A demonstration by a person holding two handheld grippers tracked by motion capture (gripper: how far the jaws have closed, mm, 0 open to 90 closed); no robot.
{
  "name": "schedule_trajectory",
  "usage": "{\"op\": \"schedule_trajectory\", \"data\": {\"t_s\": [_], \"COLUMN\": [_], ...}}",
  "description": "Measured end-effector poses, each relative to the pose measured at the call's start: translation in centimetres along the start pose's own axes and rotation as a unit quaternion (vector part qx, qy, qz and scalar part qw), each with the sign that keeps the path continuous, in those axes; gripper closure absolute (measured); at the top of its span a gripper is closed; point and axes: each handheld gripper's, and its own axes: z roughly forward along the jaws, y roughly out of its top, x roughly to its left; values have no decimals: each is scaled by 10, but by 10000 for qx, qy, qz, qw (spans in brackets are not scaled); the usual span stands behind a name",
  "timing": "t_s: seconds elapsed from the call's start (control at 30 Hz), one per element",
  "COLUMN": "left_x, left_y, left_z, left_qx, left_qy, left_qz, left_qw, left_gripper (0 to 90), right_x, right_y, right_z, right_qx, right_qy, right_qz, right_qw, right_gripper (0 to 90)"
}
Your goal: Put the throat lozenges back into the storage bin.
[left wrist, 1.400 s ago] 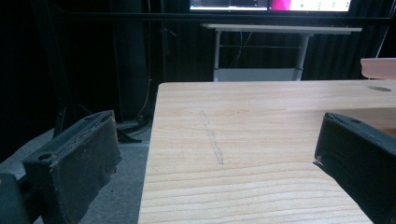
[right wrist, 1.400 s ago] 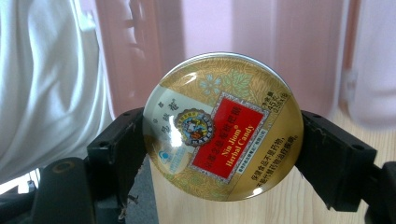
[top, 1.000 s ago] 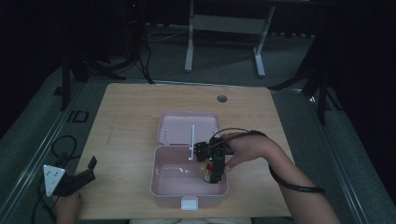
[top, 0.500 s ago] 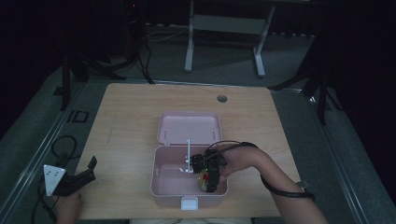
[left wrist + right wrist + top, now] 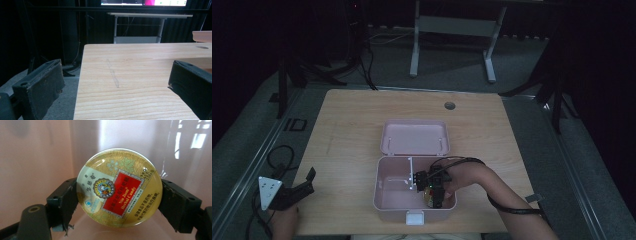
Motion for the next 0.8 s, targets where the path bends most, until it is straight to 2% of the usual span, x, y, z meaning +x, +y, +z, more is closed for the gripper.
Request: {"op": "schedule_trajectory", "data": {"t_s": [0.13, 0.23, 0.43, 0.47, 0.57, 0.73, 0.8], "left_x": [0, 0, 0, 0, 0, 0, 0], "left_y": [0, 0, 0, 0, 0, 0, 0], "left_z": [0, 0, 0, 0, 0, 0, 0], "left_qx": [0, 2, 3, 3, 1, 5, 7], "left_qy": [2, -1, -1, -4, -4, -4, -4], "left_qz": [-2, -2, -2, 0, -3, -14, -9], "left_qw": [10000, 10000, 10000, 10000, 10000, 10000, 10000], "left_gripper": [4, 4, 4, 4, 4, 4, 4], "right_x": [-2, -3, -3, -3, -3, -3, -4], "right_y": [2, 2, 3, 3, 3, 0, -3], "right_z": [6, 6, 8, 8, 8, -2, -12], "right_qx": [88, 74, 217, 244, 254, 47, -127], "right_qy": [2, 83, 151, 207, 213, 91, 40], "right_qz": [59, 81, 92, 115, 130, 128, 149], "right_qw": [9999, 9999, 9996, 9994, 9994, 9999, 9998], "right_gripper": [205, 205, 198, 170, 168, 166, 167]}}
